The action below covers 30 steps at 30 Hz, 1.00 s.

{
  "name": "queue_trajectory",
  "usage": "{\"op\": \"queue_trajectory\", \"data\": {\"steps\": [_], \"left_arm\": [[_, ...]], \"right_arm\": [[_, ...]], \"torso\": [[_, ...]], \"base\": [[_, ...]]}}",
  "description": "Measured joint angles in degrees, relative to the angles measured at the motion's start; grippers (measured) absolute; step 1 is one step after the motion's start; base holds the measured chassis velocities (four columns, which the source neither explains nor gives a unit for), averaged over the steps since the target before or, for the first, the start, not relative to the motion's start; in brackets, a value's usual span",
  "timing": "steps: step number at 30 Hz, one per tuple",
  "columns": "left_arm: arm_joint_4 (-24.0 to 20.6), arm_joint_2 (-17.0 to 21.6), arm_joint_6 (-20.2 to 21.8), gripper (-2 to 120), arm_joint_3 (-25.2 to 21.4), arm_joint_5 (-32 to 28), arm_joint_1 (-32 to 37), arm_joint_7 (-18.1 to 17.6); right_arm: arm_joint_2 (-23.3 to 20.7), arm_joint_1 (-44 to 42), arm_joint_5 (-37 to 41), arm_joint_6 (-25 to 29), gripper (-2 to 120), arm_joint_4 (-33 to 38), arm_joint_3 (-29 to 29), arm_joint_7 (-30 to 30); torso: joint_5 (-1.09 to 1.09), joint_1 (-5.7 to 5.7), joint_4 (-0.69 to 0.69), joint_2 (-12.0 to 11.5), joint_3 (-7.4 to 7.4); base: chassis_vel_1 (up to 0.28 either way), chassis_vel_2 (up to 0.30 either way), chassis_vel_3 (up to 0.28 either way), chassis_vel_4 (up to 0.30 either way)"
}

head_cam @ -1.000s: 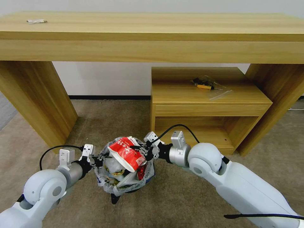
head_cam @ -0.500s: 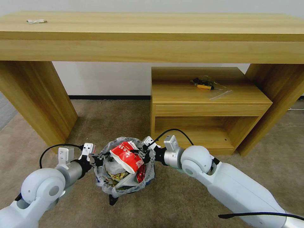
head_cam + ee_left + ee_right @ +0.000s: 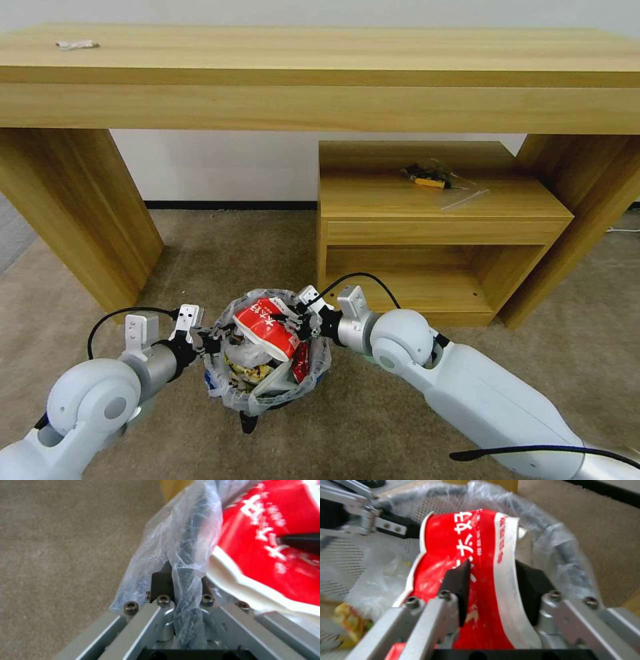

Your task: Pick up the trash bin and place the garbage on the floor into it.

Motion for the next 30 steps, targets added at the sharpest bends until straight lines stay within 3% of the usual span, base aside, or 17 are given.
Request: {"op": "queue_trajectory", "data": {"steps": [15,24,30], "left_arm": [[3.3,-1.8,0.0,0,-1.4,0.9,-0.2,0.6],[5.0,-3.0,0.0,0,-4.6,3.3,1.0,2.2],[5.2,-5.7,0.0,0,-8.5,9.8,3.6,6.7]], "right_arm": [[-1.6,-2.4,3.5,1.9,97,5.9,5.6,1.6],[-3.1,-7.7,2.0,9.0,100,7.3,11.7,4.7],[-3.3,-15.8,-5.0,14.9,100,6.9,17.8,8.4]], "torso": [[0.00,0.00,0.01,0.0,0.00],[0.01,0.00,0.00,0.0,0.00],[0.00,0.00,0.01,0.0,0.00]], "base": [[0.000,0.000,0.000,0.000],[0.000,0.000,0.000,0.000],[0.000,0.000,0.000,0.000]]}}
